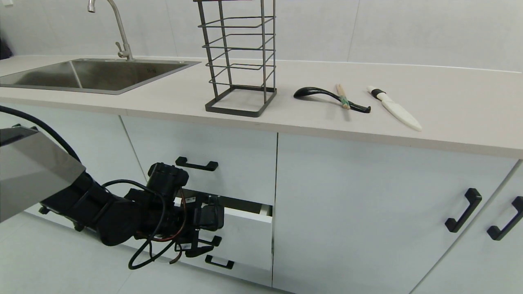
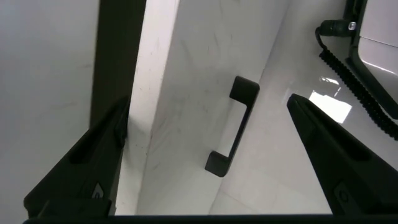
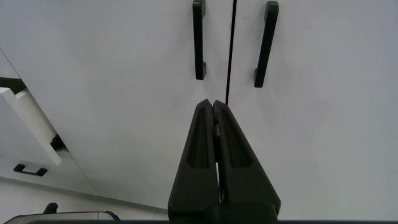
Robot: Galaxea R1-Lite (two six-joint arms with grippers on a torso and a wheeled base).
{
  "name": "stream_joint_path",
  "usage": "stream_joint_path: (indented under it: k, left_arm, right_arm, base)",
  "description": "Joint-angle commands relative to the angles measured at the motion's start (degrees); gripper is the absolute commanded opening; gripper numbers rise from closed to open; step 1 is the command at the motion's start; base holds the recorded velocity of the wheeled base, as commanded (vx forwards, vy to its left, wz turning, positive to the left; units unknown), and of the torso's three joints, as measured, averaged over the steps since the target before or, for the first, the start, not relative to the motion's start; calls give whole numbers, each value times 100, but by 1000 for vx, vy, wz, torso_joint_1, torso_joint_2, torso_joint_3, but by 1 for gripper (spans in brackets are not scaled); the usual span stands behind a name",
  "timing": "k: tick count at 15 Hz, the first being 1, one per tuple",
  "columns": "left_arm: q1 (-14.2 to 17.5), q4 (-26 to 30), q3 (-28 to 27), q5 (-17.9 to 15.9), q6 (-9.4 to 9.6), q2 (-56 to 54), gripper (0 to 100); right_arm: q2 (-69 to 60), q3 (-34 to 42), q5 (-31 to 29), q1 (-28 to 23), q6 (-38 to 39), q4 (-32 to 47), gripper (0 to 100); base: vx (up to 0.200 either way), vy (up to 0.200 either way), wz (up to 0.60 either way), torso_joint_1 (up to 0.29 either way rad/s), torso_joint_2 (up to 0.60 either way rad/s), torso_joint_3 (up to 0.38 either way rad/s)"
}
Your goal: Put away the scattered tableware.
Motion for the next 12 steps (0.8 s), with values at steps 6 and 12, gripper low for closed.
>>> stream_joint_path:
  k: [6,12]
  left_arm:
    - [-106,148,1760,-24,-141,-1711,100]
    - [-158,148,2006,-15,-159,-1948,100]
  right_arm:
    - [5,1,1,1,-7,4,0]
    - [5,1,1,1,2,-5,0]
  base:
    - [0,0,0,0,0,0]
    - [0,0,0,0,0,0]
